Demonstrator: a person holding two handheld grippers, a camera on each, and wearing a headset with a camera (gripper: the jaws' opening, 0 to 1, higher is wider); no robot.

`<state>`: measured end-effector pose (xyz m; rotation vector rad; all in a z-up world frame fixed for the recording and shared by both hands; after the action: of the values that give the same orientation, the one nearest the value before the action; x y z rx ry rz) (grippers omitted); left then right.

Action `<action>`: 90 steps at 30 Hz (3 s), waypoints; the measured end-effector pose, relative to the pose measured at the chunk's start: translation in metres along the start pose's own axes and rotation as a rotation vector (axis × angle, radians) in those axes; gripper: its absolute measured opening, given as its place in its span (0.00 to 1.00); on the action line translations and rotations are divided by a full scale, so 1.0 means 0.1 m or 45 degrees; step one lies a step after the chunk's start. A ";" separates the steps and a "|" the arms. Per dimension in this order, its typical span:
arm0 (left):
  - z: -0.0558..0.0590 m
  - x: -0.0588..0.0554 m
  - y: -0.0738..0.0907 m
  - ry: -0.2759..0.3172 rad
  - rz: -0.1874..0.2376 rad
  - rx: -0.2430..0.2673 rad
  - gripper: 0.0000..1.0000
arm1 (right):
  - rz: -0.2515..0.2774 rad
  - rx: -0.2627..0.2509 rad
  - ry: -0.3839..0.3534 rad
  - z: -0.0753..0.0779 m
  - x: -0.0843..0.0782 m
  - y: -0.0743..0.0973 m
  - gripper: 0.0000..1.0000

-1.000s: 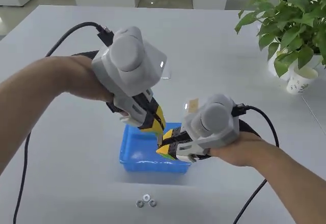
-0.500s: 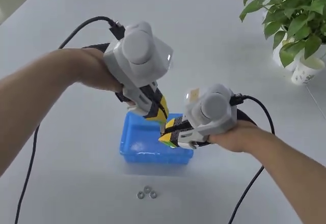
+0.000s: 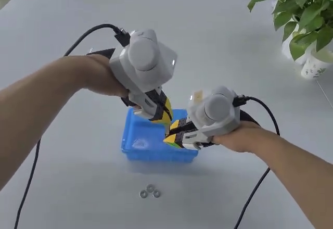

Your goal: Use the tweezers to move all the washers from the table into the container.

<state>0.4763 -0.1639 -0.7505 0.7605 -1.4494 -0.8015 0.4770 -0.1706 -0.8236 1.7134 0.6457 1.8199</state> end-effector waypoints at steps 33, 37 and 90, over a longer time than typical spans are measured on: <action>-0.01 -0.11 -0.17 0.039 0.021 -0.004 0.06 | -0.073 0.053 0.030 -0.01 -0.17 -0.13 0.11; -0.01 -0.11 -0.16 0.037 0.020 -0.005 0.06 | -0.077 0.048 0.040 -0.01 -0.17 -0.13 0.11; 0.50 0.13 0.32 0.070 0.050 0.053 0.06 | 0.026 -0.014 0.092 -0.46 0.28 0.22 0.11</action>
<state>0.4267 -0.1557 -0.7167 0.7781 -1.4310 -0.7171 0.4291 -0.1662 -0.7917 1.6595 0.6488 1.9036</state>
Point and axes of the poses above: the centre of the closed fingertips' face, and the gripper's own axes: y roughly backward along the fingers, z roughly to its right, x roughly out of its top, the point moved 3 cm from there along y, roughly backward along the fingers, and after that the axes turned 4 degrees about y, right-handed, at the moved point
